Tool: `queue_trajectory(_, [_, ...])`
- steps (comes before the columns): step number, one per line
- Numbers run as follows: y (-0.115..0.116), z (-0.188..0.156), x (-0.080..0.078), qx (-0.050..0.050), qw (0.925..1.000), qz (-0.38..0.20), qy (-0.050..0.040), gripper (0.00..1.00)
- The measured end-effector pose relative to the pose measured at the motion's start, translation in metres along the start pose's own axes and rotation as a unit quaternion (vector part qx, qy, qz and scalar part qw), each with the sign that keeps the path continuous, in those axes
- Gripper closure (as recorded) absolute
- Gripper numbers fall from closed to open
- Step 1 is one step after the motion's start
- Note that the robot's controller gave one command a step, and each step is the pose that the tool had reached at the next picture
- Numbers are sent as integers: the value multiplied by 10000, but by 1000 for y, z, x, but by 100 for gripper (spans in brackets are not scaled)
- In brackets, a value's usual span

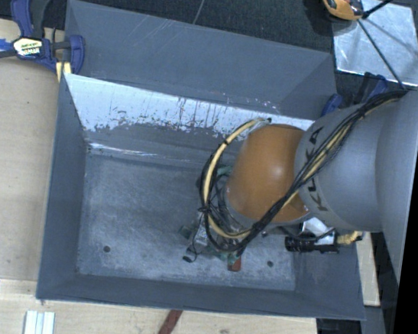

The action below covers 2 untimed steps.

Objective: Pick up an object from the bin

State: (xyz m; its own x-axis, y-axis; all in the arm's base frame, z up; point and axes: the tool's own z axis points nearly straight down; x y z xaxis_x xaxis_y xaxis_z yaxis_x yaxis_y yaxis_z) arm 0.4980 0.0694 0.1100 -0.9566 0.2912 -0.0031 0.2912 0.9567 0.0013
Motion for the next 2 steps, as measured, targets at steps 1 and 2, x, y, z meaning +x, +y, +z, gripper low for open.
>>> queue_trajectory(1, [0,-8,0,-3,10000,0,-8,100])
queue_trajectory(2, [0,-13,0,-2,10000,1,-4,100])
